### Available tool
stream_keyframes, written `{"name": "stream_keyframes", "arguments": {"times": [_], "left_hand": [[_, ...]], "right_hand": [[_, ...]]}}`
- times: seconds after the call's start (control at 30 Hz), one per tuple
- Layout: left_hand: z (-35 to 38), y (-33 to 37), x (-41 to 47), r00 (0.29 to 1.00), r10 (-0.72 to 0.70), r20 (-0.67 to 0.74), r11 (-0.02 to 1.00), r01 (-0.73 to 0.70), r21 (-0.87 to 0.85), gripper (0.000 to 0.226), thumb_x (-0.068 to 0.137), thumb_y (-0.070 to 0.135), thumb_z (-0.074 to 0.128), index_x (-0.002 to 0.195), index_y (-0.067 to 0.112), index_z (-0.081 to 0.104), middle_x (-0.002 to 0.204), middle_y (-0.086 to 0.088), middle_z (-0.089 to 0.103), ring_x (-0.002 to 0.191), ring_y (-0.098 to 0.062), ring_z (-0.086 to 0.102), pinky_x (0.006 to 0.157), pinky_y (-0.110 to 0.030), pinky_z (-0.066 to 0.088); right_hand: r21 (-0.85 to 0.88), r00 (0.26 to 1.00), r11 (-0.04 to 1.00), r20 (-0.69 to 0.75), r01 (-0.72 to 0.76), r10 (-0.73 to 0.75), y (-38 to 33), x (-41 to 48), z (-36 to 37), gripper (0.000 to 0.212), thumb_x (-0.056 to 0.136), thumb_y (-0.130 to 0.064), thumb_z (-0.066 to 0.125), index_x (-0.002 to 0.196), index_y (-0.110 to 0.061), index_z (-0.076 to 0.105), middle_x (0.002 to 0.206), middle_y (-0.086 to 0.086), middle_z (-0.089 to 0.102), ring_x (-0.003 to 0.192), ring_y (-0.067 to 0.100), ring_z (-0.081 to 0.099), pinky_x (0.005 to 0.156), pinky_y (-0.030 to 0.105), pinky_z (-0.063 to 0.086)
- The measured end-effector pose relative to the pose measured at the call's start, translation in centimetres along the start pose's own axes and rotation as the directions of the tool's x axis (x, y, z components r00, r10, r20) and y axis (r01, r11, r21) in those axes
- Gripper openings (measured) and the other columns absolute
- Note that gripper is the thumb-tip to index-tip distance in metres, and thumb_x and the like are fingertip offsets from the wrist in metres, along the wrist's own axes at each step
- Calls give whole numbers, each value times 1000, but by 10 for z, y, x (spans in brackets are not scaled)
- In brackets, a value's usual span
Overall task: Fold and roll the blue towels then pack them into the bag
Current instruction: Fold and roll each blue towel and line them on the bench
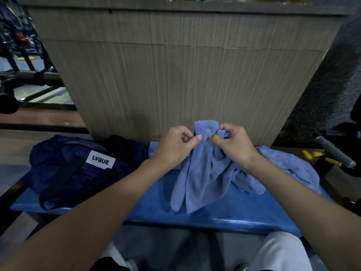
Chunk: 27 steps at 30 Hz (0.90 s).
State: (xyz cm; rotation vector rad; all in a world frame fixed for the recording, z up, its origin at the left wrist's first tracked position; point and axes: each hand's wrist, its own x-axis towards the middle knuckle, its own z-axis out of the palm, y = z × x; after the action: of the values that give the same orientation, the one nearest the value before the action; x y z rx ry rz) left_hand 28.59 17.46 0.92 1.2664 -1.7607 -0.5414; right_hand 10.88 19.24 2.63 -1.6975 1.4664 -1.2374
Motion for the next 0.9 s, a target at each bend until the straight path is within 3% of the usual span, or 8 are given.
{"name": "stream_keyframes", "arguments": {"times": [0.2, 0.3, 0.37, 0.43, 0.53, 0.63, 0.73, 0.9], "left_hand": [[1, 12, 1, 1000, 19, -7, 990, -19, -142, 37, 89, 14, 68, 60, 0, 50, 51, 6, 39, 48, -4, 33, 49, -17, 30], [-2, 14, 3, 999, 31, -39, 989, -37, -141, 34, 89, 11, 66, 65, -7, 52, 54, -5, 44, 51, -3, 35, 49, -18, 31], [-5, 10, 7, 997, 24, -80, 989, -36, -147, 29, 90, 12, 65, 71, -9, 58, 62, -21, 55, 57, -8, 43, 53, -29, 39], [-11, 5, 11, 993, -11, -114, 986, -8, -168, 26, 91, 14, 65, 77, -8, 63, 73, -27, 63, 61, -13, 49, 59, -38, 46], [-22, -2, 15, 989, -61, -136, 986, 39, -161, 30, 92, 18, 64, 76, -8, 63, 65, -22, 59, 59, -10, 47, 57, -30, 42], [-33, -11, 17, 977, -111, -181, 980, 77, -186, 23, 91, 15, 65, 73, 1, 66, 61, -7, 62, 58, -3, 49, 57, -24, 42], [-43, -19, 19, 965, -153, -215, 967, 102, -234, 16, 91, 12, 65, 85, -2, 70, 83, -23, 70, 70, -13, 55, 65, -31, 46], [-58, -19, 22, 952, -181, -245, 964, 123, -235, 13, 94, 10, 61, 94, -1, 70, 86, -13, 67, 78, -14, 57, 68, -25, 46]], "right_hand": [[-6, 1000, 1000, 9, 11, -11, -3, -2, 3, 20, 87, -21, 68, 80, -5, 61, 65, 7, 58, 59, 14, 56, 60, 33, 51], [20, 1000, 1000, -16, 1, 0, -5, -4, 0, 11, 86, -21, 70, 89, -10, 65, 71, 0, 64, 64, 6, 60, 64, 24, 52], [64, 999, 998, -40, -17, 20, -3, -5, -4, 13, 87, -18, 69, 100, -17, 67, 80, -5, 67, 72, 0, 63, 71, 15, 52], [84, 999, 996, -41, -21, 25, 2, -5, -9, 16, 89, -16, 66, 105, -18, 67, 87, -4, 69, 79, 2, 64, 76, 16, 53], [128, 996, 992, -84, -21, 32, 9, -3, -15, 15, 92, -11, 61, 106, -11, 67, 95, 5, 71, 87, 11, 65, 83, 22, 53], [233, 978, 971, -190, -44, 90, 17, 1, -23, 14, 95, -7, 56, 101, -3, 68, 81, 1, 71, 72, 2, 63, 68, 16, 52], [278, 941, 957, -297, -77, 162, 27, 4, -35, 21, 95, -1, 53, 90, -15, 68, 64, -15, 68, 58, -6, 56, 58, 11, 46], [262, 904, 950, -342, -170, 256, 30, 3, -49, 29, 90, 9, 47, 96, -10, 68, 76, 1, 65, 65, 10, 56, 52, 14, 47]]}}
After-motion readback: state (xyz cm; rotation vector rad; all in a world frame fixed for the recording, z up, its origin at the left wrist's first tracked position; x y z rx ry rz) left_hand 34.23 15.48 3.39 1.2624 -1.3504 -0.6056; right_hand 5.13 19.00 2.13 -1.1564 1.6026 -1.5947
